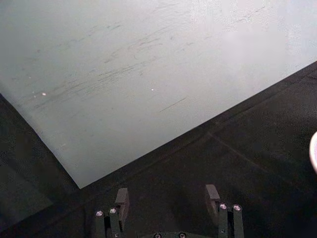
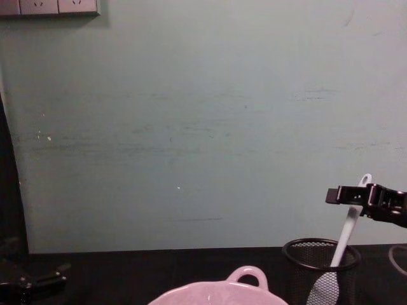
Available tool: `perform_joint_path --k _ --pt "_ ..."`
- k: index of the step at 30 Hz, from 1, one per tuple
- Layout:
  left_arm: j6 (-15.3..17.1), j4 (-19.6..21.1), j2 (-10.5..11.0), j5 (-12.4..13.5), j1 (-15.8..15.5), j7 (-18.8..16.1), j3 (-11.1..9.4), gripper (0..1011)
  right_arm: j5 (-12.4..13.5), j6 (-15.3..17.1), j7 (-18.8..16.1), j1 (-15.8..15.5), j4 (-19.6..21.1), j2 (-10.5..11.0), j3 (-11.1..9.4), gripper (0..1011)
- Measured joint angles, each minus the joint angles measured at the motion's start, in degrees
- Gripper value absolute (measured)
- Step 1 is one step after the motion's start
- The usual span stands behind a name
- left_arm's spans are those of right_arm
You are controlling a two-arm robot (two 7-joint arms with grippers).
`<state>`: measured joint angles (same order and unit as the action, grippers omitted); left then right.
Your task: Use the one hand to pick up the spoon and stir the clear water in the bowl.
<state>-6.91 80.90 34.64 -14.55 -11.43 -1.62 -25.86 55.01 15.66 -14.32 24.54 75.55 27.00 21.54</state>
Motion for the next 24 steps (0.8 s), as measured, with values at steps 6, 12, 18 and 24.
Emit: perform_joint_path --k 6,12,18,24 --pt "0.0 0.0 0.0 0.0 0.0 0.0 0.0 1011 0.0 0.0 0.0 0.0 0.0 0.0 0.0 421" --pt "0.0 0.0 0.0 0.0 0.0 0.0 0.0 1011 0.0 0.0 0.1 0.0 0.0 0.0 0.0 260" --pt "0.0 0.0 0.0 0.0 0.0 0.0 0.0 1011 0.0 0.0 0.1 0.0 0.0 0.0 0.0 114" --pt "0.0 0.0 0.0 0.0 0.0 0.0 0.0 1011 0.0 0.0 0.1 0.0 0.0 0.0 0.0 114"
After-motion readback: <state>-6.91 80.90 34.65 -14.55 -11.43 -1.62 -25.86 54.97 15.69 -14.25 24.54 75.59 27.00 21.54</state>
